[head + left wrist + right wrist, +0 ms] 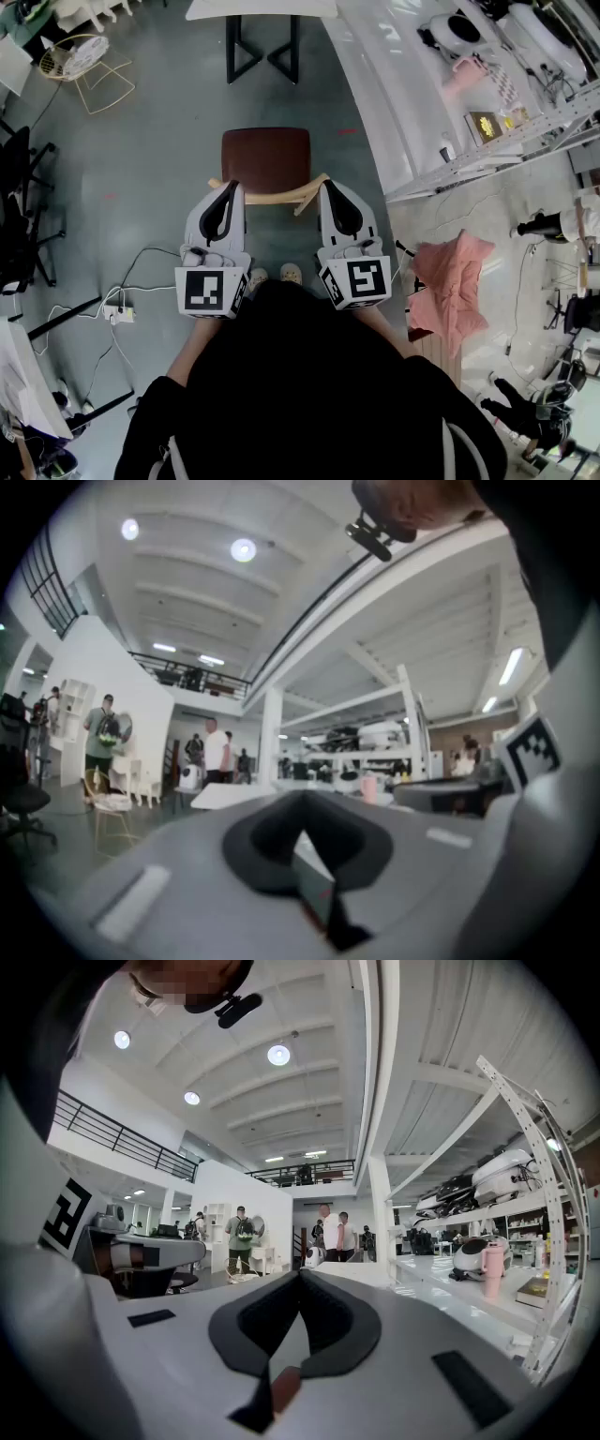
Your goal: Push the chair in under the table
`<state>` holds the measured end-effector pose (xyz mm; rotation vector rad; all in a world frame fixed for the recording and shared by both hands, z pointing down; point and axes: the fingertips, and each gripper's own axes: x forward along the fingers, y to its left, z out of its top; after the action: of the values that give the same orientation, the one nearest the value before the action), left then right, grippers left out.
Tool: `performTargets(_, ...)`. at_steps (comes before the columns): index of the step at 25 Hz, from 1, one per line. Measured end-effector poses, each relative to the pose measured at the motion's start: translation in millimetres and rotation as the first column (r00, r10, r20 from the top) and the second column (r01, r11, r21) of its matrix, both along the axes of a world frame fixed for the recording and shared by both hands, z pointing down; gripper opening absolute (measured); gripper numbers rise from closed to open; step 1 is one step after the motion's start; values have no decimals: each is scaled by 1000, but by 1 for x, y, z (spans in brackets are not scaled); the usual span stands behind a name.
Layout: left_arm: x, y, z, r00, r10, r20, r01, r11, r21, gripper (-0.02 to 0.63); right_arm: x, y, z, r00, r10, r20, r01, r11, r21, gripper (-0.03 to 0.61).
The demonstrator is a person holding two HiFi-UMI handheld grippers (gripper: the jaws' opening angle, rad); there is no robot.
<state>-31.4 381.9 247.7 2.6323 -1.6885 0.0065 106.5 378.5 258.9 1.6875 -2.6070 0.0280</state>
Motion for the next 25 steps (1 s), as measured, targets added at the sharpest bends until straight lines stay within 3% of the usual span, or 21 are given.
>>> performTargets(14, -22, -21, 12, 998, 48, -32, -48, 999, -5, 6, -24, -12, 11, 1000, 17, 5, -17, 1000, -8, 23)
performTargets(21, -20, -55, 31, 999, 29, -28, -30, 999, -43, 6, -23, -47, 22, 1000, -20, 16, 21, 999, -25, 23)
performTargets(25, -15, -84, 47, 1000, 16, -6, -16, 998, -61, 6, -22, -78, 37, 997, -75, -32, 74, 997, -28, 23)
